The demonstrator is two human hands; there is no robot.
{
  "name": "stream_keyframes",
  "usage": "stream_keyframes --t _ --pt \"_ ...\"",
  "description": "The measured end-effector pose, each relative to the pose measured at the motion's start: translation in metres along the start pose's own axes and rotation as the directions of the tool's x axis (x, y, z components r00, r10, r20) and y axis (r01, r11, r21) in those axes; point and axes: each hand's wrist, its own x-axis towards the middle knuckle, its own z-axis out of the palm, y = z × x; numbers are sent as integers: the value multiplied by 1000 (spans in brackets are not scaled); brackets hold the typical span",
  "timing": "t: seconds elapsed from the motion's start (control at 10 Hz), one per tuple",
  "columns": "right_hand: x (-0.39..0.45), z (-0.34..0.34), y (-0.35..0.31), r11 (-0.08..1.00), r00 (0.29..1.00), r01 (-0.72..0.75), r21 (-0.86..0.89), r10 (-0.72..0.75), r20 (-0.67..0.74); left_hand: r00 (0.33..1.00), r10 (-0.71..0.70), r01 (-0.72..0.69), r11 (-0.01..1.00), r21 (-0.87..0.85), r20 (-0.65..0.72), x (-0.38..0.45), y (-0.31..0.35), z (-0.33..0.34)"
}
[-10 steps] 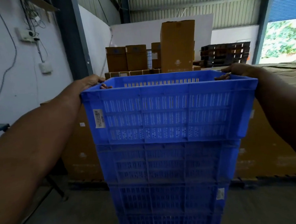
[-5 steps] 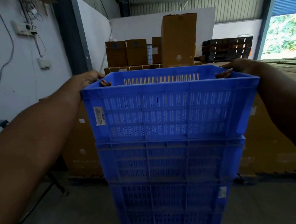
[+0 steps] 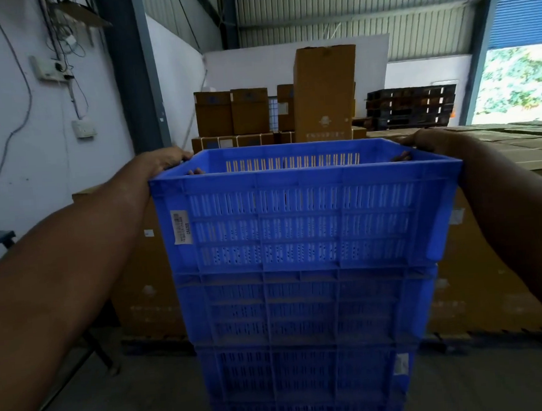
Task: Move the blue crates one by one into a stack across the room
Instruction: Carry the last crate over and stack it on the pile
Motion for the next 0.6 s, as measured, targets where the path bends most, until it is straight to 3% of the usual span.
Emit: stream_keyframes --t 0.1,0.2,0.3,0.4,0.5,0.6 --pt "-29 -4 -19 973 996 -86 -214 88 -1 995 97 -91 978 190 -25 -7 2 -2" --pt "-46 -8 -18 929 999 -14 -369 -1 -39 982 187 -180 956 233 -7 -20 -4 -4" --pt "-76 -14 -2 930 999 31 -367 -43 -25 962 270 -258 949 183 -45 -32 -18 -4" --pt "-105 -4 14 936 980 116 -333 -162 -113 901 397 -380 917 120 -177 -38 -32 -3" --pt "-134 17 29 895 858 308 -323 -408 -312 755 572 -425 799 425 -321 -53 -46 16" --pt "-150 26 34 873 810 371 -316 -471 -350 627 674 -420 714 560 -389 -65 -59 29"
